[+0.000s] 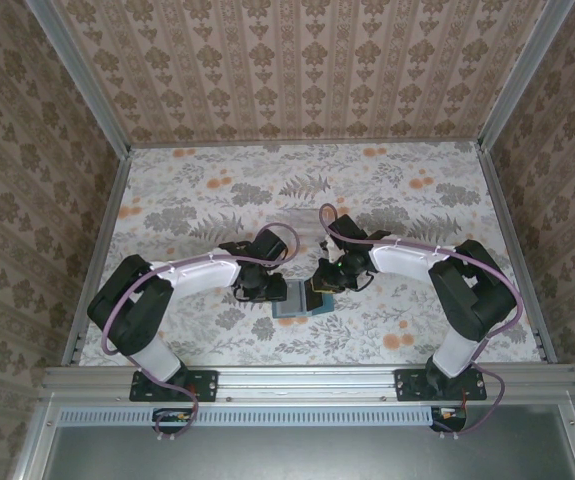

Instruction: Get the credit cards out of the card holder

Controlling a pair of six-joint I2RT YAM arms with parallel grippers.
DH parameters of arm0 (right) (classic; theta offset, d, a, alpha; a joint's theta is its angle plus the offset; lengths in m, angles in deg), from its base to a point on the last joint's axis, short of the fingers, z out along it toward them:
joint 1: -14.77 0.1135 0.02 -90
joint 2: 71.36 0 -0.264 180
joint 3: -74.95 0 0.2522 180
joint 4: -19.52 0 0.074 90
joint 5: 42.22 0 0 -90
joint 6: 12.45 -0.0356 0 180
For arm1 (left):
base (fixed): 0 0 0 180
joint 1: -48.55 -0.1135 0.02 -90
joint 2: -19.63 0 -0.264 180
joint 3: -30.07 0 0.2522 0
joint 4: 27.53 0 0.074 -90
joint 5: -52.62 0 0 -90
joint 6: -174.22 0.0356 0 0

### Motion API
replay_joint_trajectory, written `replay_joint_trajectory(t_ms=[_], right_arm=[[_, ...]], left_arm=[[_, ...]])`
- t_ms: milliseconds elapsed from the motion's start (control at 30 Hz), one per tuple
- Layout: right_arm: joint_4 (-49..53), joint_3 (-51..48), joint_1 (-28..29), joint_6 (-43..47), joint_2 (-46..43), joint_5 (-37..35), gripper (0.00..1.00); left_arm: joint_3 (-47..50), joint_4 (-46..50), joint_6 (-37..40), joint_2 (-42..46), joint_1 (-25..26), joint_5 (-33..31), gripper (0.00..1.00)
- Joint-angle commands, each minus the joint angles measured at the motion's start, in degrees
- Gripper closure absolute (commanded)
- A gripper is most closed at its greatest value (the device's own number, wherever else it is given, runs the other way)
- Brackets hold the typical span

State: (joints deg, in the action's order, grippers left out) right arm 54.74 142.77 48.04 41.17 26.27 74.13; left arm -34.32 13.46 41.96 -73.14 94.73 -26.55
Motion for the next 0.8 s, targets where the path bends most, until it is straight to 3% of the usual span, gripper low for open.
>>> replay_joint_trajectory(t_ms=[0, 167, 467, 767], right_arm=[[3.06, 1.46, 0.3, -0.09, -0.93, -1.27, 0.84], [4.17, 1.48, 0.31, -0.03, -1.91, -1.76, 0.8], [3.29, 0.52, 0.47, -1.24, -3.4, -0.59, 0.8], [3.67, 0.52, 0.47, -1.54, -3.74, -1.39, 0.88]], left_arm=[[1.41, 0.52, -0.73, 0.09, 0.92, 0.43, 0.69], [0.98, 1.18, -0.39, 0.92, 0.74, -0.06, 0.69], [1.17, 1.08, -0.41, 1.56, 0.36, -0.11, 0.69], [0.72, 1.77, -0.06, 2.26, 0.32, -0.33, 0.69]])
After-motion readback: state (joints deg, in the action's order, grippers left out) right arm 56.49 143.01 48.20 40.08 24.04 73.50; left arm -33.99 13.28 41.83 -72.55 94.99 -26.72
